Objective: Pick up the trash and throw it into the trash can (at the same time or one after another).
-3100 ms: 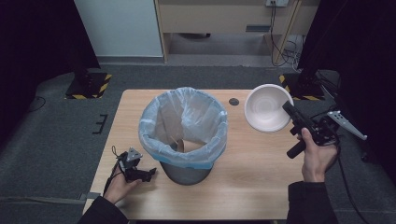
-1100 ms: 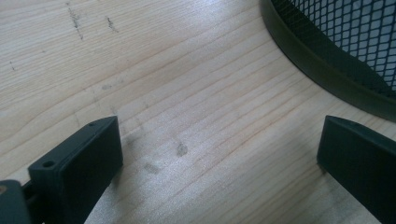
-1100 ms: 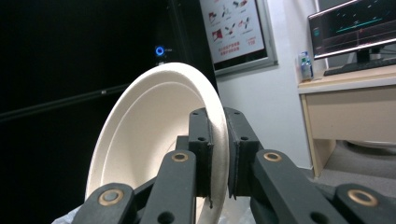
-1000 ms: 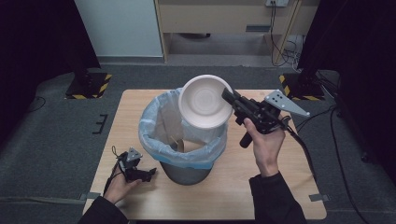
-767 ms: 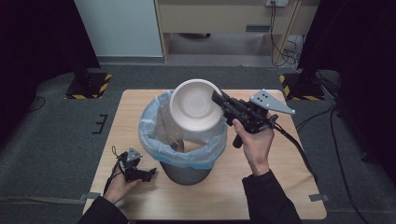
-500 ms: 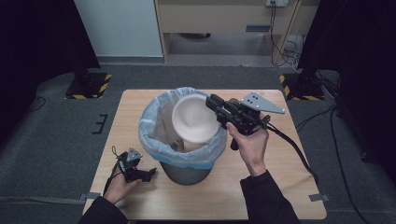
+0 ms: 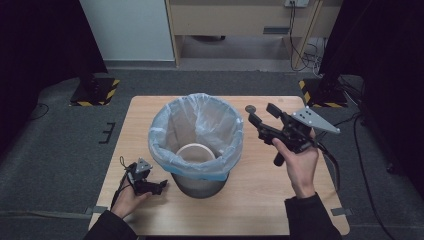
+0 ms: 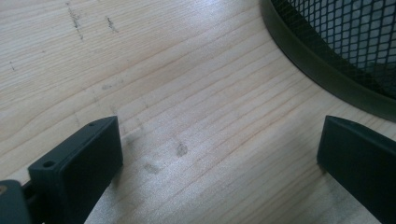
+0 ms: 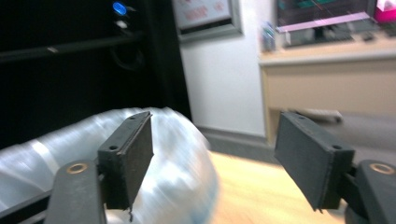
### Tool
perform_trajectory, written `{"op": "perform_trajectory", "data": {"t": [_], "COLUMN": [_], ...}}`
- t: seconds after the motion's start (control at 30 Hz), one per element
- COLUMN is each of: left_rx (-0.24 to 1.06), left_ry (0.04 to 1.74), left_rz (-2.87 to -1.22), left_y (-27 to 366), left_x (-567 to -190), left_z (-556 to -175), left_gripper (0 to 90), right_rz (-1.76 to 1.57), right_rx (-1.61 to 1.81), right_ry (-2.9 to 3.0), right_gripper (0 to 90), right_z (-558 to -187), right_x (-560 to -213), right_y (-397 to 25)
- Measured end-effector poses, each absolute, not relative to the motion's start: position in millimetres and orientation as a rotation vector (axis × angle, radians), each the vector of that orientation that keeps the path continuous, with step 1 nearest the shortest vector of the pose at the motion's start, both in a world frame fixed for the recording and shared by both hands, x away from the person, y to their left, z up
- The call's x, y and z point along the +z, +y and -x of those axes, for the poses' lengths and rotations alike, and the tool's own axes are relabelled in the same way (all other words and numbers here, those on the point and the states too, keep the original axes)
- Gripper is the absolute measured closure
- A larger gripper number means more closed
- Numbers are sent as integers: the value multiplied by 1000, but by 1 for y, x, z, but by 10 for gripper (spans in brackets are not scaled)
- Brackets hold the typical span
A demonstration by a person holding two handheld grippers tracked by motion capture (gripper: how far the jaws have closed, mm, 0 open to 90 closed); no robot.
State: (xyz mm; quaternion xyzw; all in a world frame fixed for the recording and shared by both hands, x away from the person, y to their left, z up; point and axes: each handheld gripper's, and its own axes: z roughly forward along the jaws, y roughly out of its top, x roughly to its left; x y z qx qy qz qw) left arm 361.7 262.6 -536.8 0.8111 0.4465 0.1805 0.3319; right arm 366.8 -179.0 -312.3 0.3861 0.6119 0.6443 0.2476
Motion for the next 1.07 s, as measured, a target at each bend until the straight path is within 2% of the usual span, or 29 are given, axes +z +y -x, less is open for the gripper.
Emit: {"op": "perform_trajectory", "data": {"t": [0.17, 0.2, 0.27, 0.3, 0.33, 0.37, 0.4, 0.57, 0.77, 1.07], "left_rx": [472, 472, 471, 471, 472, 472, 472, 472, 472, 471], "left_ry": [1167, 1167, 1167, 1167, 1167, 1167, 1167, 1167, 1167, 1167], "left_rz": [-2119, -2119, -2118, -2118, -2118, -2118, -2118, -2118, -2117, -2118], "left_y": [263, 263, 263, 263, 262, 262, 262, 263, 262, 263], "left_x": [-537, -537, -537, -537, -537, -537, -537, -537, -537, -537], "left_z": [-362, -362, -362, -362, -362, -362, -362, -362, -362, -362], "left_gripper": [0, 0, 0, 0, 0, 0, 0, 0, 0, 0], "right_rz": [-1188, -1188, -1281, -1281, -1326, -1326, -1381, -1459, -1440, -1486], "right_rx": [1638, 1638, 1509, 1509, 1427, 1427, 1370, 1259, 1037, 896], "right_ry": [1714, 1714, 1790, 1790, 1830, 1830, 1857, 1947, 2106, 2131], "right_gripper": [228, 228, 211, 211, 210, 210, 210, 201, 163, 130], "right_z": [-366, -366, -370, -370, -373, -373, -374, -374, -374, -371], "right_x": [-364, -364, -402, -402, -423, -423, -442, -483, -513, -526], "right_y": [-212, -212, -230, -230, -239, -239, -247, -258, -270, -294]}}
